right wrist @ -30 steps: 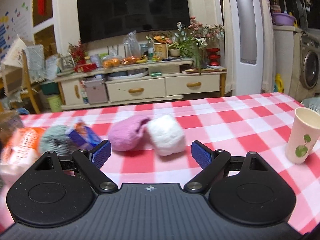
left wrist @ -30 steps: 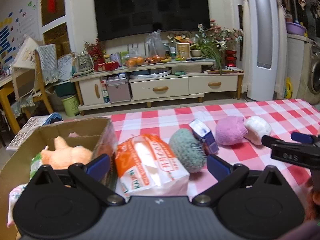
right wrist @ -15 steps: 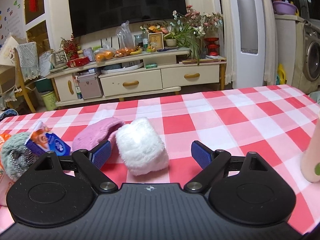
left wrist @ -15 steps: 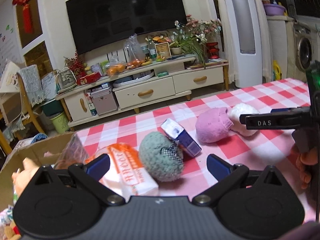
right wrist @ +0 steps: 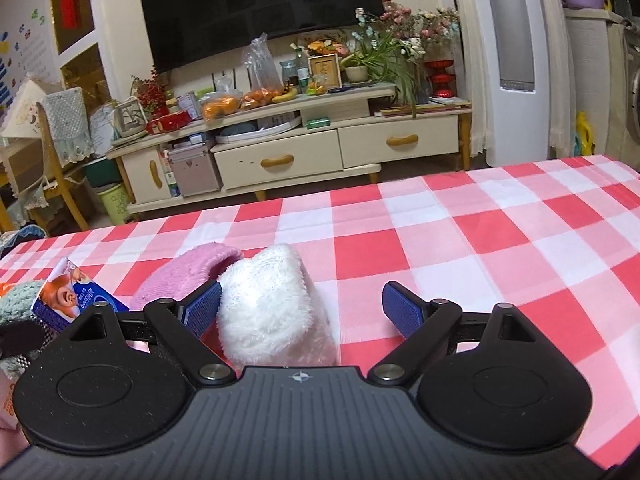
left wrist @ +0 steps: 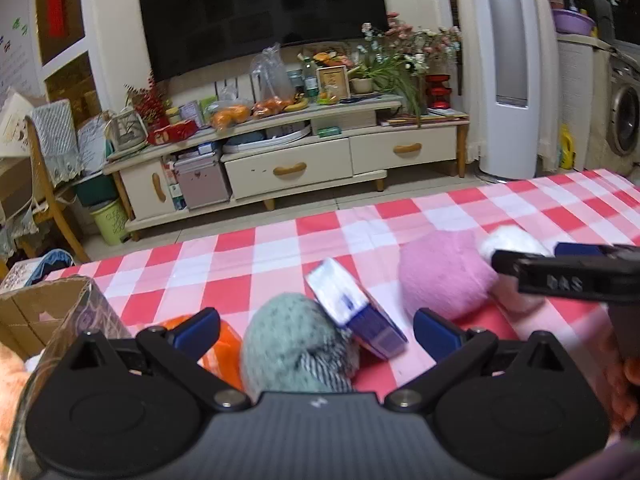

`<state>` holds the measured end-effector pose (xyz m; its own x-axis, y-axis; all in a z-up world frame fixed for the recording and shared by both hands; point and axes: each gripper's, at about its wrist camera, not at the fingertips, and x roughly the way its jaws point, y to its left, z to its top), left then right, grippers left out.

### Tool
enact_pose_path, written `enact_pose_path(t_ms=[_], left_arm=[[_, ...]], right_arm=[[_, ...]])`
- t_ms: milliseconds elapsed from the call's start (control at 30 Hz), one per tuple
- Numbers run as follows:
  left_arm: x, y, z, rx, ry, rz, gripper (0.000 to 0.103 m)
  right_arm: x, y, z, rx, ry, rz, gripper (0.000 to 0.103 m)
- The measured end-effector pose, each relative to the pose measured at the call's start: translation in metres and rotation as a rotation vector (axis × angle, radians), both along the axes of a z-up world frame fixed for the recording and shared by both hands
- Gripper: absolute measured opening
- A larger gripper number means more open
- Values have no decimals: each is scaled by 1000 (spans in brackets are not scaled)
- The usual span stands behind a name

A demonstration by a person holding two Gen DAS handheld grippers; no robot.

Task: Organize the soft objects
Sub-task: 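Close the left tool on the green knitted ball while the right grasps the white fluffy ball, then carry the green ball with the left tool over the box while the right carries the white ball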

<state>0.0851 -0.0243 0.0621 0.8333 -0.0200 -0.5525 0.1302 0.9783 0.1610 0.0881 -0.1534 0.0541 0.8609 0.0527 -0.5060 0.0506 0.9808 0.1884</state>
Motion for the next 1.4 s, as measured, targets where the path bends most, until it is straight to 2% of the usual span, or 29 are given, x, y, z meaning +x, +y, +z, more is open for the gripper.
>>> enact_pose_path(t_ms=[167,333,467,533,567,633,700,800,1000,1400], left_arm=[[18,5,-7,-68,66,-2,102],[18,2,-13,-100,117,-28,101],[16,0,-22,-158,177,-63,97],[12,-5,-26,-132,171,-66,96],[11,-7,-27,-108,163,-62,94],[11,-8,-28,-90,156,-42,87],[12,-6,-29,-78,151,-15,76],[17,-2,-29,-76,151,-2,71],[13,-4,-27,-83,146,-1,65],[-29,-5,-25,-103,171,-38,65]], right_arm=[[4,-1,-2,-8,-3,35,103],[9,-5,-3,28,6,53,103],[10,-8,-3,43,5,70,103],[9,-8,-3,39,4,76,97],[9,-8,-4,34,4,78,90],[8,-8,-4,30,5,90,80],[7,-9,-4,26,6,98,69],[6,-11,-5,20,7,107,59],[0,-10,-6,-2,13,129,54],[-32,-13,-7,23,27,139,51]])
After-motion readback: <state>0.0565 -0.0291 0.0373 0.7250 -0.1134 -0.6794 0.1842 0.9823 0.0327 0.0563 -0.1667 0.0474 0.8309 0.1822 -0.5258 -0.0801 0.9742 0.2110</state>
